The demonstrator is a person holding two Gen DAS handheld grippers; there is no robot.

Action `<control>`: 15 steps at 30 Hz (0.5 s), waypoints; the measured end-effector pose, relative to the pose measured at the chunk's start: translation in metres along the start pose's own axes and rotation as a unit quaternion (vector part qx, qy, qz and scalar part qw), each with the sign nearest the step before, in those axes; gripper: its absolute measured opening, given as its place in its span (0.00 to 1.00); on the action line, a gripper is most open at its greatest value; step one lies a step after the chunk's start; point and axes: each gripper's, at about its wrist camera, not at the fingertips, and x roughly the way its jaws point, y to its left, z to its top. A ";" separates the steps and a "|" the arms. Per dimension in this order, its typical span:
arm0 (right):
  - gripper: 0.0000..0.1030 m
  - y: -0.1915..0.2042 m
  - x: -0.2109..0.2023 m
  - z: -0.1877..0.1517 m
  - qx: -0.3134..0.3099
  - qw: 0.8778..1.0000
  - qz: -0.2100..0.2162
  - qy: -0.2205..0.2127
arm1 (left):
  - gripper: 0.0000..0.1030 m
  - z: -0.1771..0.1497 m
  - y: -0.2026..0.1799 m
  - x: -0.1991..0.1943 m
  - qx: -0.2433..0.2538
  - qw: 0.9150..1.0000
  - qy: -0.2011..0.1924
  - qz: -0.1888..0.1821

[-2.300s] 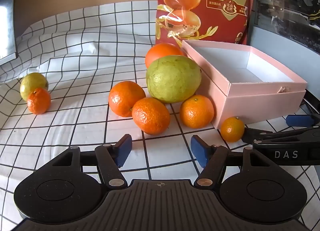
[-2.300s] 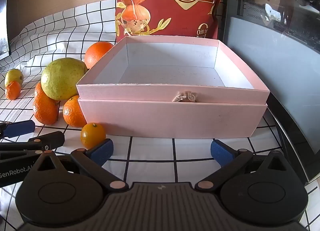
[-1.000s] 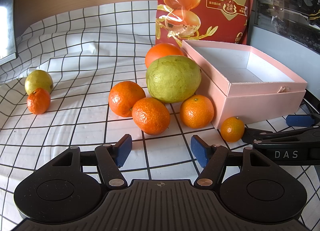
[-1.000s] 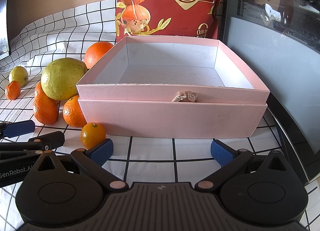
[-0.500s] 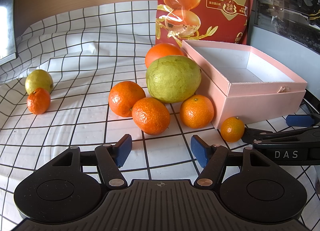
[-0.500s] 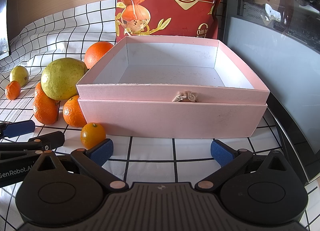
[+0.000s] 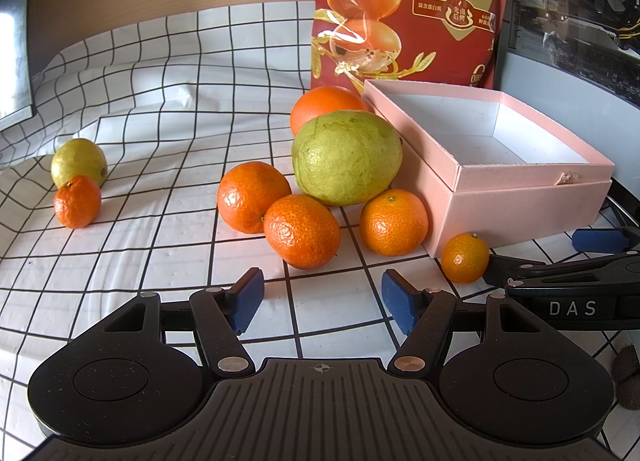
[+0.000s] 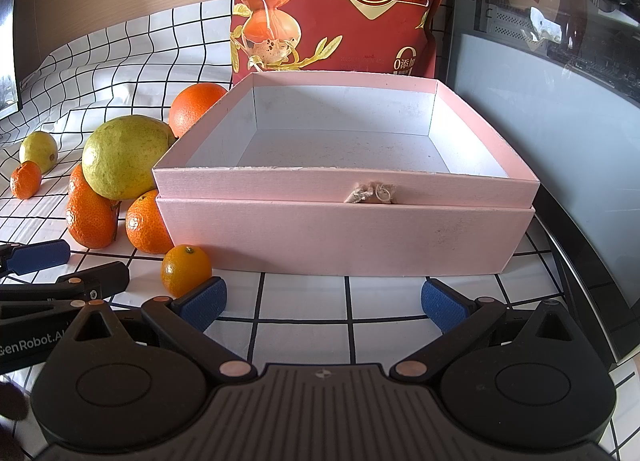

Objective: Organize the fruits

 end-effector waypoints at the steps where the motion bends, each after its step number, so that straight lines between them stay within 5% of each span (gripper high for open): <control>1: 1.00 0.000 0.000 0.000 0.000 1.000 0.000 0.000 | 0.69 0.000 0.000 0.000 0.000 1.000 0.000 0.000; 15: 1.00 -0.007 0.000 0.002 -0.024 0.999 0.030 0.032 | 0.69 -0.006 -0.007 0.001 -0.002 1.000 0.000 -0.001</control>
